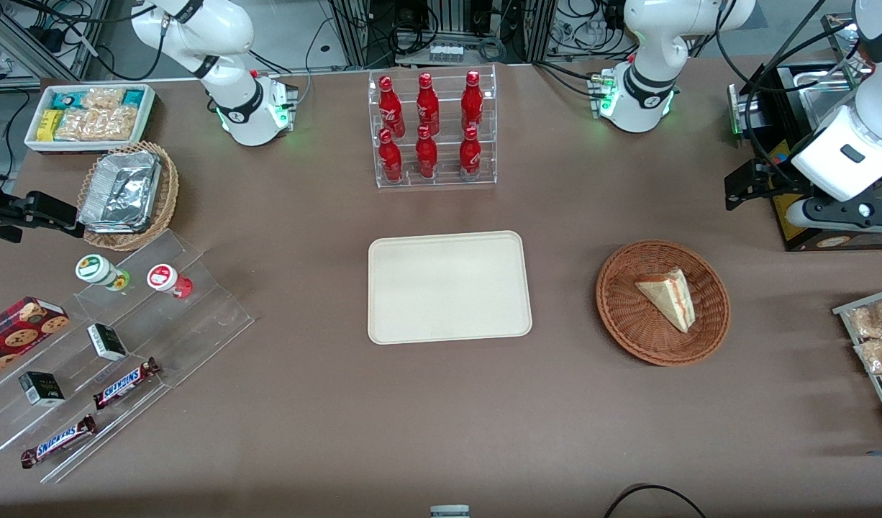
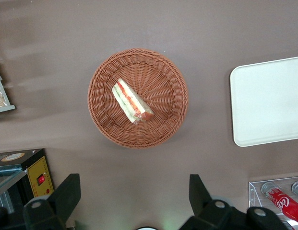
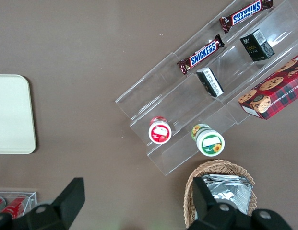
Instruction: Place sandwich from basket to tray
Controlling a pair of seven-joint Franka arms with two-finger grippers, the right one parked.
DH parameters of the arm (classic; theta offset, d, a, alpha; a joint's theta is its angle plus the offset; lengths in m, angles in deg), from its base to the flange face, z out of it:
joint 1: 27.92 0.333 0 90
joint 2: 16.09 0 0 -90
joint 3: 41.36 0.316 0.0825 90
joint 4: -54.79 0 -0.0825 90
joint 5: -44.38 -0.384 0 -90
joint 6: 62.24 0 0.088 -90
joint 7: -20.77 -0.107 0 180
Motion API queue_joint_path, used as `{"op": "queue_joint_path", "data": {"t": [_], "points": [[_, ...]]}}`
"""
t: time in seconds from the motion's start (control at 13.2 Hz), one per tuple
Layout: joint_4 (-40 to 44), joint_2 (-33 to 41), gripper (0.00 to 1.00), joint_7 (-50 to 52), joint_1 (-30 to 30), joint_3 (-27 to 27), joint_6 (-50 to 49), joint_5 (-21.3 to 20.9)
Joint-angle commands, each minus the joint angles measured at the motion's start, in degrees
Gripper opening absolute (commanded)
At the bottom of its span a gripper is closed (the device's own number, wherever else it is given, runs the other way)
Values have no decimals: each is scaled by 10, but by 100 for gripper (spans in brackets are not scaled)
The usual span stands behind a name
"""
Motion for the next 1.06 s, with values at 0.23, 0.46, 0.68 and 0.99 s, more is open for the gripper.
{"op": "queue_joint_path", "data": {"t": [0.23, 0.46, 0.68, 0.99], "points": [[6, -1, 100, -3, 5, -1, -21, -3], [-9, -7, 100, -3, 5, -1, -15, -3], [-17, -29, 100, -3, 5, -1, 4, -3], [-23, -70, 100, -3, 6, 5, 38, -5]]}}
